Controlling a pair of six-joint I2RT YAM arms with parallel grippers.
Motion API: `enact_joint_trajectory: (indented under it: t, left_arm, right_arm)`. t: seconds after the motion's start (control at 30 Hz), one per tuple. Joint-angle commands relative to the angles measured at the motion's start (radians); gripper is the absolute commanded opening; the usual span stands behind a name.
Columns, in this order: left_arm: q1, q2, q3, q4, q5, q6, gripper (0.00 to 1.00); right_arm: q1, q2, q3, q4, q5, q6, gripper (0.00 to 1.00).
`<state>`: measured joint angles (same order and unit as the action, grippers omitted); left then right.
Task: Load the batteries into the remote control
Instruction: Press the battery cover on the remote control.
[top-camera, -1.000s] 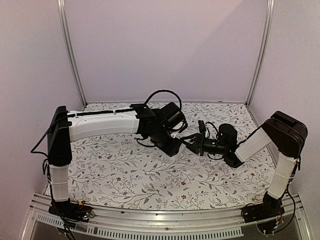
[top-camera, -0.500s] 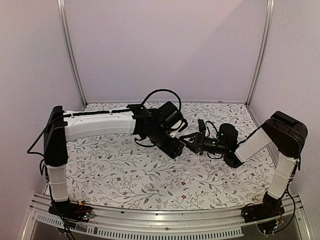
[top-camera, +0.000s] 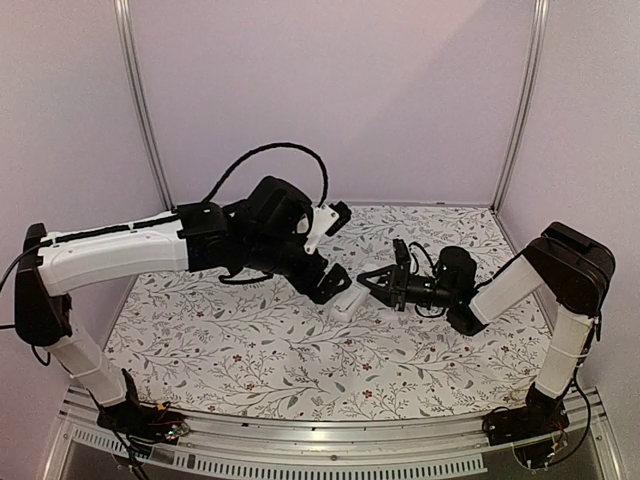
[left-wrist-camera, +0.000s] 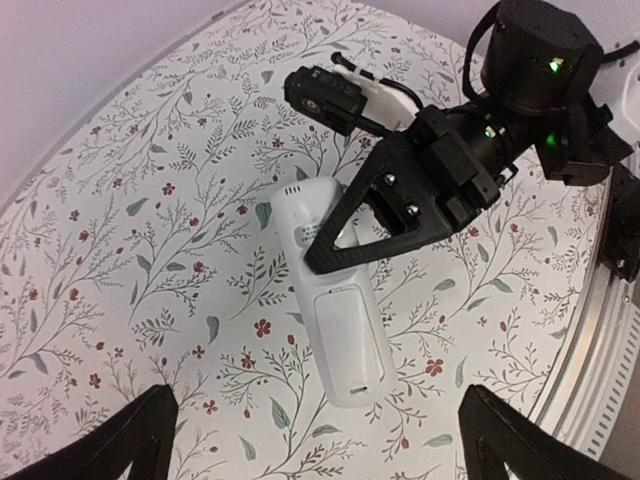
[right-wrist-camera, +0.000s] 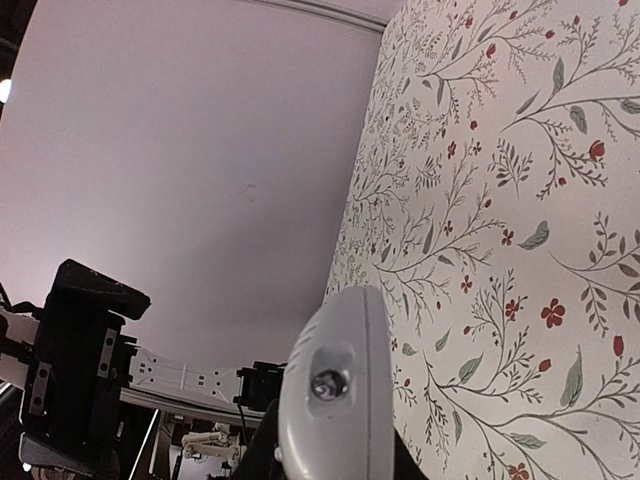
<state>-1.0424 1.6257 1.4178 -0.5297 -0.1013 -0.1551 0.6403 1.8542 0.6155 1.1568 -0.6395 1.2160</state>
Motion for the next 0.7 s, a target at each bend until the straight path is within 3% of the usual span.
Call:
enact_joint_trajectory:
  t: [0.0,0.2,0.4,0.67]
  left_arm:
    - [0.004,-0.124,-0.149,0.134,-0.003,0.189,1.0]
    - [0.001,-0.255,-0.307,0.196,0.152,0.421,0.78]
    - [-0.012,-0.316,-0.379,0.215,0.184,0.571,0.55]
    - [-0.052,-0.307,-0.401,0.228,0.161,0.671,0.43]
  right_arm:
    - [0.0,-0.002,0.041,0.045,-0.071,0.018,0.0]
    - [0.008,0.006,0.085,0.051,-0.146,0.047,0.0]
    - [0.031,0.028,0.125,0.102,-0.202,0.103,0.0]
    - [0.059,0.046,0.151,0.116,-0.226,0.143,0.0]
